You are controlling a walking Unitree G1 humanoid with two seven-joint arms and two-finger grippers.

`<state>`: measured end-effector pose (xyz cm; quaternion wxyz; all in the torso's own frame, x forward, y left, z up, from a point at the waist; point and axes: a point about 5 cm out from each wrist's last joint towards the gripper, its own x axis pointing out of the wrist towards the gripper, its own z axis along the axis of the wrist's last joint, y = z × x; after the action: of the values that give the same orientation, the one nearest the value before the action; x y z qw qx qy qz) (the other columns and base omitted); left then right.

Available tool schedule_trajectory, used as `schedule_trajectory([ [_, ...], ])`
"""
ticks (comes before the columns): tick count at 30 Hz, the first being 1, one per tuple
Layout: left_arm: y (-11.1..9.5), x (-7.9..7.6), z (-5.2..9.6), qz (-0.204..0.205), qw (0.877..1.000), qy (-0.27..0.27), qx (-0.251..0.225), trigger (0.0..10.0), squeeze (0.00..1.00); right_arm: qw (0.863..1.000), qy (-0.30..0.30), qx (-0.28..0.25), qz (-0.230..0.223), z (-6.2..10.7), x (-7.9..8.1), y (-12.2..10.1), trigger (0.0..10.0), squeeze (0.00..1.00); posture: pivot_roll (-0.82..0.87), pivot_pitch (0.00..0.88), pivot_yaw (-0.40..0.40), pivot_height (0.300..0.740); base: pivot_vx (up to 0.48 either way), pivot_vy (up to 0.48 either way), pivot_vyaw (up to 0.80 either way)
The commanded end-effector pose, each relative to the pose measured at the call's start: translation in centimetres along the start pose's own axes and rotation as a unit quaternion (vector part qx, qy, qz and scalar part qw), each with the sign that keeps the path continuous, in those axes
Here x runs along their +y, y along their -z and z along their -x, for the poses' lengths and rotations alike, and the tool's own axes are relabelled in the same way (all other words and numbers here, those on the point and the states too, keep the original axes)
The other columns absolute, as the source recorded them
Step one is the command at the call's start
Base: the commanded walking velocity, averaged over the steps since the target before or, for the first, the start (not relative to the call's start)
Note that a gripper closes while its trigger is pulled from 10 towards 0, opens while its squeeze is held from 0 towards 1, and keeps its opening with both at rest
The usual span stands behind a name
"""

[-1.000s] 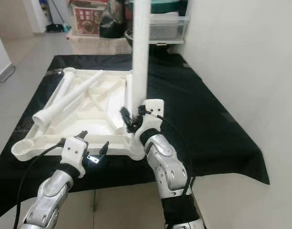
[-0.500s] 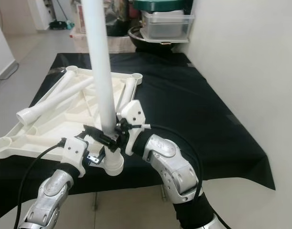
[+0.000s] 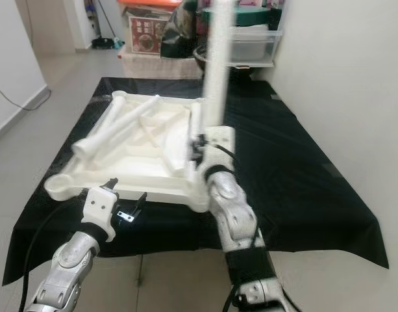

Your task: Building children table

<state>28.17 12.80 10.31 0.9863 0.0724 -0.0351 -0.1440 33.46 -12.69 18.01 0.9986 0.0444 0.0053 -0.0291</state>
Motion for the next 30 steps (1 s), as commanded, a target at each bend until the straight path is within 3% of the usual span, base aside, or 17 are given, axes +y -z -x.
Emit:
schedule_trajectory([
  [1, 0.2, 0.0, -0.2, 0.001, 1.000, 0.004, 0.002, 10.0, 0.00, 0.997, 0.044, 0.059, -0.015, 0.6, -1.1, 2.4, 4.3, 0.00, 0.00, 0.000, -0.039, 0.740, 0.000, 0.000, 0.00],
  [2, 0.2, 0.0, -0.2, 0.001, 1.000, 0.006, 0.002, 10.0, 0.00, 0.999, 0.015, 0.048, -0.014, 0.8, 0.2, 2.2, 10.0, 0.00, -0.01, 0.000, -0.034, 0.740, 0.000, 0.000, 0.00],
  [5, 0.2, -0.1, -0.2, 0.000, 1.000, 0.007, 0.002, 10.0, 0.00, 0.999, -0.009, 0.040, -0.013, 0.9, 1.1, 2.0, 10.0, 0.00, -0.01, 0.000, -0.033, 0.740, 0.000, 0.000, 0.00],
  [6, 0.1, -0.2, -0.4, 0.001, 1.000, 0.009, 0.002, 10.0, 0.00, 0.995, -0.079, 0.001, -0.055, 1.5, 3.1, 0.7, 10.0, 0.77, -0.02, 0.000, -0.027, 0.740, 0.000, 0.000, 0.00],
  [7, 0.1, -0.2, -0.4, 0.001, 1.000, 0.009, 0.002, 10.0, 0.00, 0.995, -0.079, 0.001, -0.055, 1.5, 3.1, 0.7, 10.0, 0.77, -0.02, 0.000, -0.027, 0.740, 0.000, 0.000, 0.00],
  [8, 0.1, -0.3, -0.4, 0.002, 1.000, 0.010, 0.001, 10.0, 0.00, 0.993, -0.093, -0.015, -0.067, 1.6, 3.5, 0.1, 10.0, 1.00, -0.02, 0.000, -0.027, 0.740, 0.000, 0.000, 0.00],
  [9, 0.0, -0.4, -0.5, 0.002, 1.000, 0.011, 0.000, 10.0, 0.00, 0.990, -0.117, -0.023, -0.074, 1.7, 3.9, -0.5, 10.0, 1.00, -0.02, 0.000, -0.029, 0.740, 0.000, 0.000, 0.00],
  [10, 0.0, -0.4, -0.6, 0.002, 1.000, 0.011, 0.000, 10.0, 0.00, 0.987, -0.140, -0.030, -0.077, 1.6, 4.1, -1.0, 10.0, 0.27, -0.01, 0.000, -0.030, 0.740, 0.000, 0.000, 0.00],
  [11, -0.1, -0.3, -0.6, 0.003, 1.000, 0.011, -0.001, 10.0, 0.00, 0.978, -0.188, -0.041, -0.085, 1.8, 4.4, -1.8, 10.0, 0.00, -0.01, 0.000, -0.030, 0.740, 0.000, 0.000, 0.00],
  [18, -0.1, 0.0, -0.4, 0.002, 1.000, 0.009, -0.002, 10.0, 0.00, 0.932, -0.351, -0.072, -0.063, 3.2, 5.1, -3.6, 10.0, 0.00, -0.01, 0.000, -0.031, 0.740, 0.000, 0.000, 0.00],
  [19, 0.0, 0.0, -0.3, 0.002, 1.000, 0.009, -0.002, 10.0, 0.00, 0.907, -0.416, -0.068, -0.017, 4.0, 5.4, -3.3, 10.0, 0.00, -0.01, 0.000, -0.031, 0.740, 0.000, 0.000, 0.00],
  [20, 0.0, 0.0, -0.3, 0.002, 1.000, 0.009, -0.002, 10.0, 0.00, 0.907, -0.416, -0.068, -0.017, 4.0, 5.4, -3.3, 10.0, 0.00, -0.01, 0.000, -0.031, 0.740, 0.000, 0.000, 0.00],
  [22, -0.1, 0.0, -0.3, 0.001, 1.000, 0.008, -0.003, 10.0, 0.00, 0.861, -0.504, -0.044, 0.056, 5.1, 6.1, -1.8, 10.0, 0.00, 0.01, 0.000, -0.046, 0.740, 0.000, 0.000, 0.00],
  [24, -0.2, 0.0, -0.4, 0.002, 1.000, 0.007, -0.004, 10.0, 0.00, 0.851, -0.519, -0.036, 0.068, 5.2, 6.4, -1.3, 10.0, 0.00, 0.01, 0.000, -0.049, 0.740, 0.000, 0.000, 0.00],
  [27, -0.3, 0.1, -0.4, 0.001, 1.000, 0.003, -0.005, 10.0, 0.00, 0.853, -0.515, -0.025, 0.083, 4.7, 6.9, -0.5, 6.7, 0.00, 0.02, 0.000, -0.056, 0.740, 0.000, 0.000, 0.00],
  [29, -0.3, 0.1, -0.4, 0.001, 1.000, 0.003, -0.005, 10.0, 0.00, 0.853, -0.515, -0.025, 0.083, 4.7, 6.9, -0.5, 6.7, 0.00, 0.02, 0.000, -0.056, 0.740, 0.000, 0.000, 0.00],
  [30, -0.2, 0.2, -0.4, 0.001, 1.000, 0.000, -0.005, 10.0, 0.00, 0.863, -0.499, -0.023, 0.081, 4.2, 7.0, -0.3, 1.2, 0.00, 0.03, 0.000, -0.059, 0.740, 0.000, 0.000, 0.00],
])
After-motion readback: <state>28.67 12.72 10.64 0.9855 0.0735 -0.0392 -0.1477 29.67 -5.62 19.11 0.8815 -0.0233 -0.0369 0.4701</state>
